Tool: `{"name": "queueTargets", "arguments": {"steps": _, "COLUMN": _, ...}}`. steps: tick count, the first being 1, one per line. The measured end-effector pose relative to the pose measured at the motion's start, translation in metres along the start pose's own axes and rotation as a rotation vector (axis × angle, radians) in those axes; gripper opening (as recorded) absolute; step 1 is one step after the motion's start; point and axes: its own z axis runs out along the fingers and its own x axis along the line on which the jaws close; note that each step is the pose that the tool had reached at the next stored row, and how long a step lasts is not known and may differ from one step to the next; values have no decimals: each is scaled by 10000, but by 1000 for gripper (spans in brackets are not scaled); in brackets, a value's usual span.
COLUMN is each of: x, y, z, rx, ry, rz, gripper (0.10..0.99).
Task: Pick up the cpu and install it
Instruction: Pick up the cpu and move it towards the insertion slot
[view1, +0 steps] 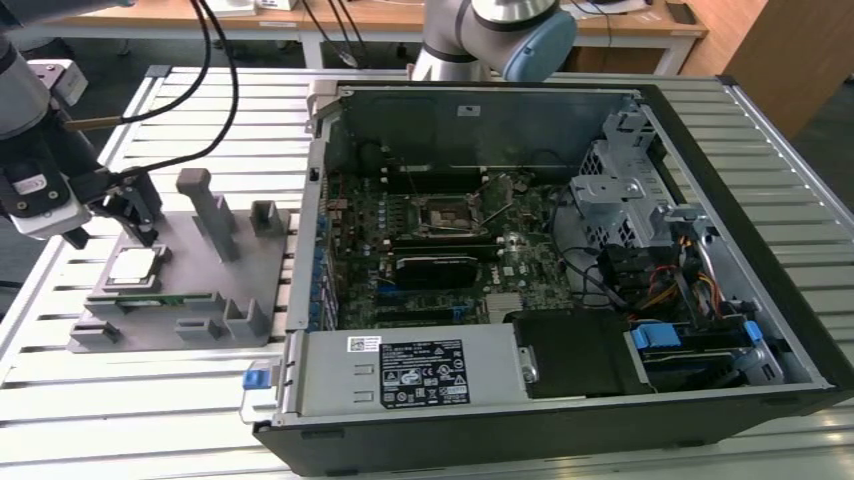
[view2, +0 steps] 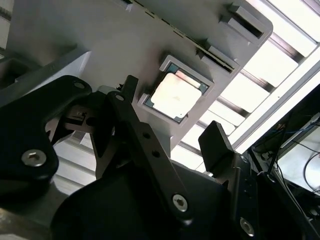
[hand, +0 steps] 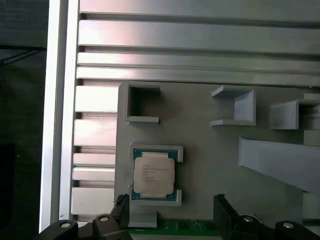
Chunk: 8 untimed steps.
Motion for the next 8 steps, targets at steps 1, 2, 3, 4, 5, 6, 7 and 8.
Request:
{"name": "queueTargets", "arguments": {"steps": 1, "x": 2, "y": 9, "z": 11, "rx": 0, "ry": 0, "rz": 2, "gripper": 761}}
{"name": "queueTargets", "arguments": {"steps": 2, "x": 5, "y": 13, "z": 23, "rx": -2, "ry": -3, "rz": 4, "gripper": 761}}
{"name": "queueTargets", "arguments": {"steps": 3, "x": 12, "y": 13, "z": 36, "rx": 0, "ry": -1, "rz": 5, "gripper": 761}}
{"name": "queueTargets", "arguments": {"steps": 4, "x": 21, "y": 13, "z": 51, "rx": 0, "ry": 0, "rz": 5, "gripper": 761}}
{"name": "queueTargets", "arguments": {"steps": 5, "x": 28, "y": 12, "z": 69, "rx": 0, "ry": 0, "rz": 6, "gripper": 761}}
{"name": "queueTargets", "arguments": {"steps": 6, "x": 32, "y": 11, "z": 87, "rx": -1, "ry": 0, "rz": 5, "gripper": 761}}
{"name": "queueTargets", "arguments": {"steps": 7, "x": 36, "y": 10, "z": 105, "rx": -1, "ry": 2, "rz": 4, "gripper": 761}}
{"name": "queueTargets", "arguments": {"steps": 8, "x": 40, "y": 10, "z": 123, "rx": -1, "ry": 4, "rz": 5, "gripper": 761}}
